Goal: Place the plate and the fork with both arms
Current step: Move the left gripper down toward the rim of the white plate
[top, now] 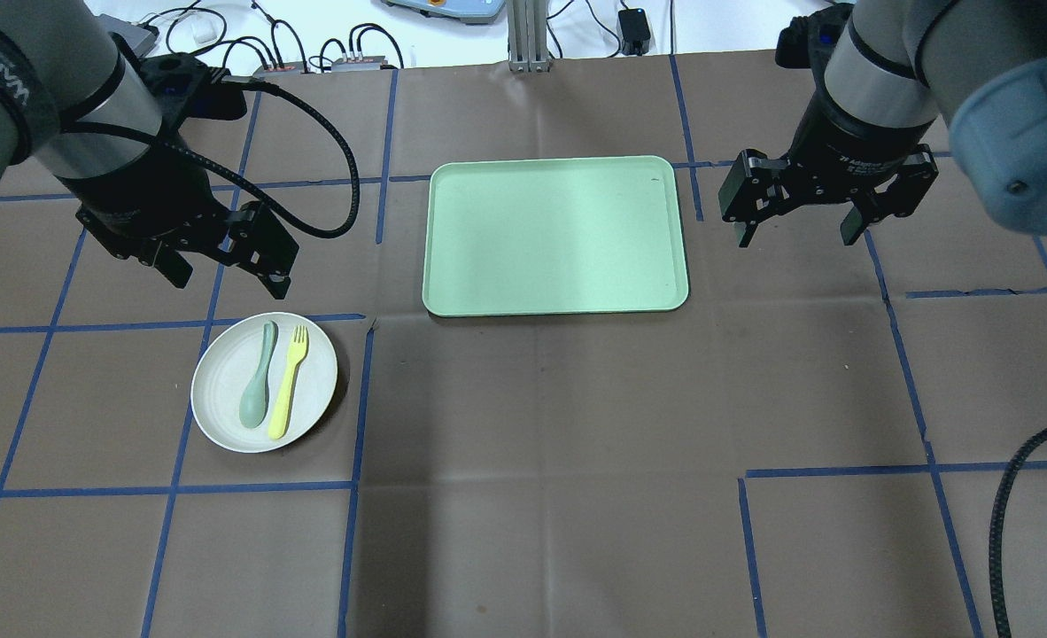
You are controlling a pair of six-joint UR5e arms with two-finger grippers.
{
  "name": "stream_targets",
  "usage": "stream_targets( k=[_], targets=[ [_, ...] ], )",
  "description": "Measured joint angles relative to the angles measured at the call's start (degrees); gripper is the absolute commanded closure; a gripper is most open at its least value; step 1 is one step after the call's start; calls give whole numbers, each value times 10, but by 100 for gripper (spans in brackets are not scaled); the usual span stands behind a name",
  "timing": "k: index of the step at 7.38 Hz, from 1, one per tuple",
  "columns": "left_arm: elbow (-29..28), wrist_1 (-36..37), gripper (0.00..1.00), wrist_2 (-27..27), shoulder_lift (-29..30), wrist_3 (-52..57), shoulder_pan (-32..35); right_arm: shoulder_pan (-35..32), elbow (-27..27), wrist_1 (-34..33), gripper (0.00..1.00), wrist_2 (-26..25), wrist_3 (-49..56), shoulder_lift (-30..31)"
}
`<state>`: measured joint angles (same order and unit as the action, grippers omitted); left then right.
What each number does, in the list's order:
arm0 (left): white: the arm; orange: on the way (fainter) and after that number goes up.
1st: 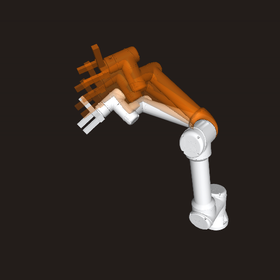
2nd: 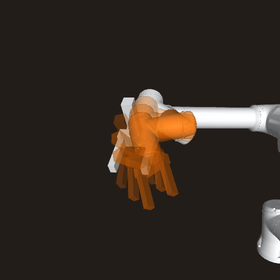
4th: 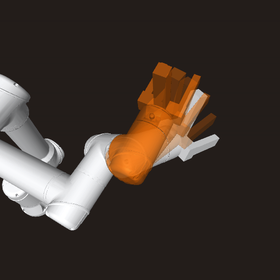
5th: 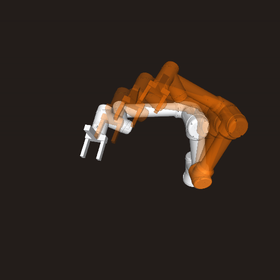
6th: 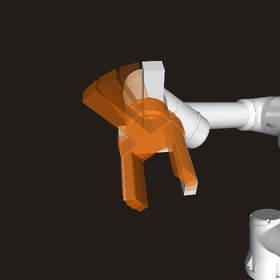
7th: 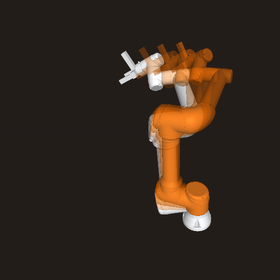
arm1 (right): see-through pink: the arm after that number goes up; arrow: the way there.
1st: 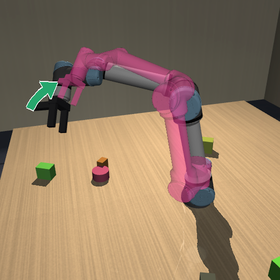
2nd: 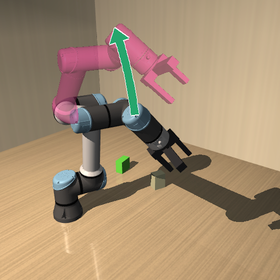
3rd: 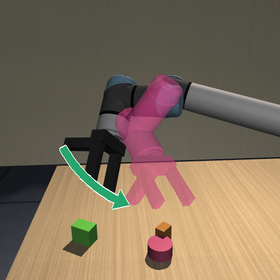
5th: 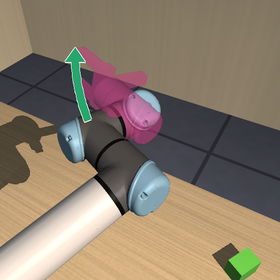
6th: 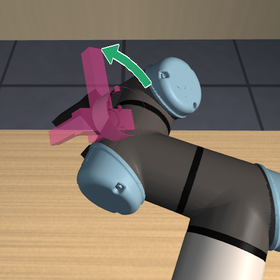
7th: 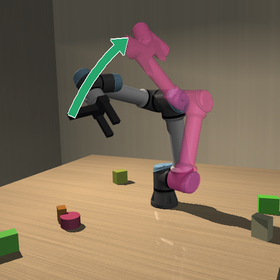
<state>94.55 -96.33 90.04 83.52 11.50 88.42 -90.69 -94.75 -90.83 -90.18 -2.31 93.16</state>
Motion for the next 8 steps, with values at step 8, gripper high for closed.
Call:
stream_targets(
  k=[8],
  targets=[
    [10, 2, 0, -1, 2, 3, -2, 1, 0, -1, 0, 1, 37, -1]
  ],
)
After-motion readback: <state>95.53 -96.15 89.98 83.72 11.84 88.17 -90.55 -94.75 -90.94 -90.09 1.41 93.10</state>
